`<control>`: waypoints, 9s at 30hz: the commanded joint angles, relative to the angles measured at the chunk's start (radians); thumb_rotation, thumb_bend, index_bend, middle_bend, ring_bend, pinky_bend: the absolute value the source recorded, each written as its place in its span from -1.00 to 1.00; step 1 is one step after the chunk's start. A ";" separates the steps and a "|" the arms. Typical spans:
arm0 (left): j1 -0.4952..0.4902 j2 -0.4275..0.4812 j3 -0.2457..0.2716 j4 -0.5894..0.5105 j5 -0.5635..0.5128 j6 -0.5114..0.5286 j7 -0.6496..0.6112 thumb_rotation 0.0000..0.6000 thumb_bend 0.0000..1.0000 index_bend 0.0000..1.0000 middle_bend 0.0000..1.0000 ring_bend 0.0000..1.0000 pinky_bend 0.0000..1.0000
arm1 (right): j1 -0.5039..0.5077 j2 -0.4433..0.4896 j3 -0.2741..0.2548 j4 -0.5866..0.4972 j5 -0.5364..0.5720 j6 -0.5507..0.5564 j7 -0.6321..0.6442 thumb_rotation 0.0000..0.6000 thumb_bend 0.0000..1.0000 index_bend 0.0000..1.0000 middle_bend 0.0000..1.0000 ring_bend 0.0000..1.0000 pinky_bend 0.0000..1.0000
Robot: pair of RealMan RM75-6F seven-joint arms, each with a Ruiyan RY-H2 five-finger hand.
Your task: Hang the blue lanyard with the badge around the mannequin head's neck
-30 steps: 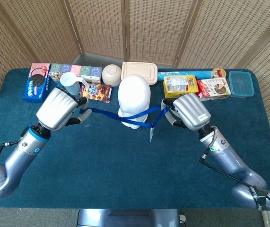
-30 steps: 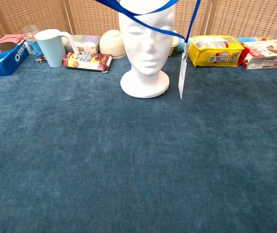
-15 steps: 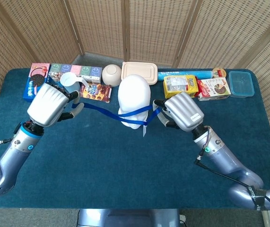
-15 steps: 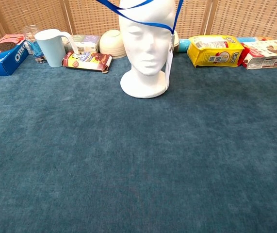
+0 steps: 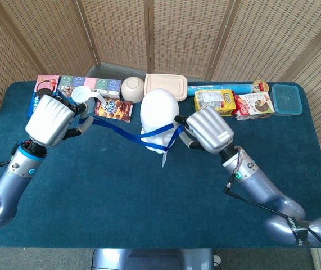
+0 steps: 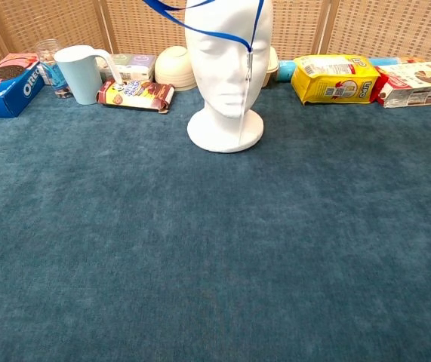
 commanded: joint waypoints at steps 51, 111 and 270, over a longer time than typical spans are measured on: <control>-0.172 -0.215 -0.060 0.387 -0.014 0.017 0.080 0.59 -0.23 0.33 1.00 1.00 1.00 | 0.152 -0.109 0.056 0.277 0.182 -0.016 -0.081 0.99 0.20 0.47 1.00 1.00 1.00; -0.224 -0.369 0.069 0.697 0.024 0.047 0.023 0.72 -0.26 0.33 1.00 1.00 1.00 | 0.204 -0.165 0.021 0.411 0.219 -0.049 -0.112 1.00 0.17 0.49 1.00 1.00 1.00; -0.168 -0.389 -0.028 0.708 0.035 0.185 -0.124 0.74 -0.29 0.34 1.00 1.00 1.00 | 0.139 -0.137 0.066 0.166 0.199 -0.008 0.061 1.00 0.18 0.53 1.00 1.00 1.00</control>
